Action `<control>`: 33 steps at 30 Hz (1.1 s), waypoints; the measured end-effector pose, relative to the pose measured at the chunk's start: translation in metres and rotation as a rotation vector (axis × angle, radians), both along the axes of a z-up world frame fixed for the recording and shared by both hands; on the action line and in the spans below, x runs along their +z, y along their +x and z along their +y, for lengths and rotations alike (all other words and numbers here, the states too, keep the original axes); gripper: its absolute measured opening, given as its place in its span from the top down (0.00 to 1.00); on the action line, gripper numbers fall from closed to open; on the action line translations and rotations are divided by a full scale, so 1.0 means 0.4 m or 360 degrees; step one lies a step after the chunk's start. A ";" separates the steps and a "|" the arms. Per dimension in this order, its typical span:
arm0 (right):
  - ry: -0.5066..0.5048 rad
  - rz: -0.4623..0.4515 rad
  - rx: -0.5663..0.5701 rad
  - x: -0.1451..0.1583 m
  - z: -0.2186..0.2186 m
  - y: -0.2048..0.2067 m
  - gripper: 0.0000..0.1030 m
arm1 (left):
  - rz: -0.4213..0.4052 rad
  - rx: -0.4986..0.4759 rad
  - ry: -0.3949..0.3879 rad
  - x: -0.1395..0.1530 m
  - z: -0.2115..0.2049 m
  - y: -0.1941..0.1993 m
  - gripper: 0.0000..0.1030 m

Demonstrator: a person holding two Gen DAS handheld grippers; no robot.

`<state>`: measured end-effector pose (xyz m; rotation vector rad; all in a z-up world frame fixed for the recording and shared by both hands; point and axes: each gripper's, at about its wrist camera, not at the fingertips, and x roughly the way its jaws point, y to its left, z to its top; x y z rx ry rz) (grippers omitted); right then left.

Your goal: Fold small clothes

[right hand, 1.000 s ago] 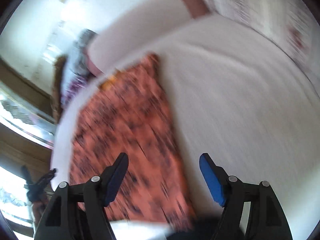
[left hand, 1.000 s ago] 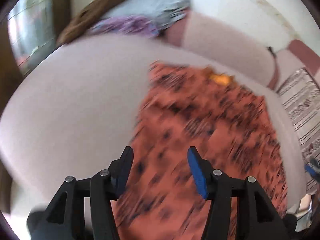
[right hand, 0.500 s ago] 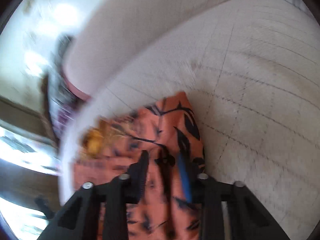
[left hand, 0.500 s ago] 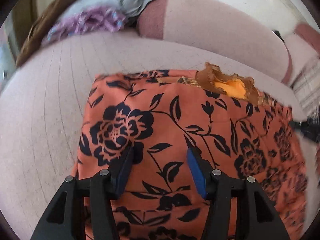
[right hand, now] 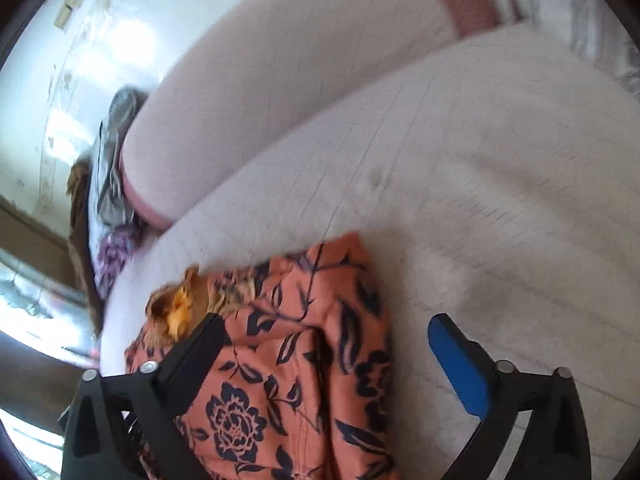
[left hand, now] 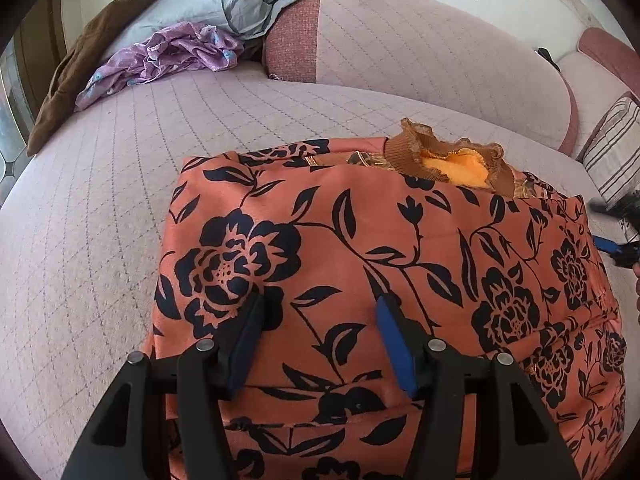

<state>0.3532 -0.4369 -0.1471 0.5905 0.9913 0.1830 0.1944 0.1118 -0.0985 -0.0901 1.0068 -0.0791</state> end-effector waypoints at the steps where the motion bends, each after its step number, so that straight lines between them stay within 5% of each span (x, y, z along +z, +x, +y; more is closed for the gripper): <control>1: -0.0008 0.0060 0.0038 -0.019 0.017 0.017 0.47 | -0.0002 -0.0002 0.0002 0.000 -0.001 -0.002 0.43; 4: -0.0227 0.0103 0.0058 -0.013 0.060 0.039 0.80 | -0.0010 -0.0014 0.0002 0.000 0.000 -0.006 0.43; 7: -0.0361 0.0096 -0.0043 -0.007 0.058 0.051 0.85 | -0.0026 -0.0027 0.0023 -0.003 -0.003 -0.008 0.43; 9: -0.0273 0.0151 -0.0092 -0.040 0.034 0.061 0.84 | -0.0033 -0.0031 0.0051 -0.005 -0.009 -0.010 0.43; 12: -0.0238 0.0078 -0.0185 0.000 0.021 0.025 0.61 | -0.0023 -0.0029 0.0034 -0.004 -0.006 -0.005 0.42; 14: -0.0188 0.0003 -0.0154 0.032 0.034 -0.018 0.33 | -0.0024 -0.0030 0.0032 -0.004 -0.006 -0.003 0.42; 17: -0.0124 -0.0057 -0.0019 0.055 0.096 -0.096 0.32 | -0.0014 -0.0019 0.0041 -0.003 -0.010 0.004 0.40; 19: -0.0035 0.0032 0.0135 0.008 0.129 -0.117 0.44 | 0.0013 -0.0015 0.0035 0.000 -0.013 0.014 0.38; 20: -0.0073 0.0134 0.0127 -0.034 0.119 -0.114 0.73 | 0.0041 -0.0016 0.0030 0.005 -0.012 0.018 0.38; 21: -0.0087 0.0164 0.0059 -0.054 0.097 -0.114 0.91 | 0.0058 -0.0020 0.0014 0.017 -0.007 0.017 0.38; 22: -0.0041 0.0200 -0.0059 -0.061 0.063 -0.121 0.97 | 0.0065 -0.0016 -0.0016 0.030 0.000 0.013 0.38; 24: -0.0033 0.0146 -0.0154 -0.022 0.046 -0.155 0.89 | 0.0021 0.0019 -0.0090 0.070 0.025 -0.017 0.38; 27: 0.0065 0.0017 -0.0009 0.029 0.085 -0.226 0.75 | -0.0038 0.0028 -0.0149 0.114 0.061 -0.089 0.38; 28: 0.0117 0.0027 0.0109 0.021 0.105 -0.238 0.44 | -0.0018 0.0031 -0.0161 0.117 0.073 -0.117 0.38; 29: 0.0087 0.0062 0.0149 -0.001 0.114 -0.246 0.25 | 0.0022 0.0031 -0.0199 0.117 0.092 -0.154 0.38; 31: 0.0034 0.0136 0.0077 -0.059 0.093 -0.278 0.36 | 0.0077 0.0058 -0.0282 0.116 0.134 -0.227 0.38; 33: 0.0096 0.0116 0.0012 -0.040 0.073 -0.325 0.34 | 0.0118 0.0106 -0.0344 0.114 0.189 -0.319 0.37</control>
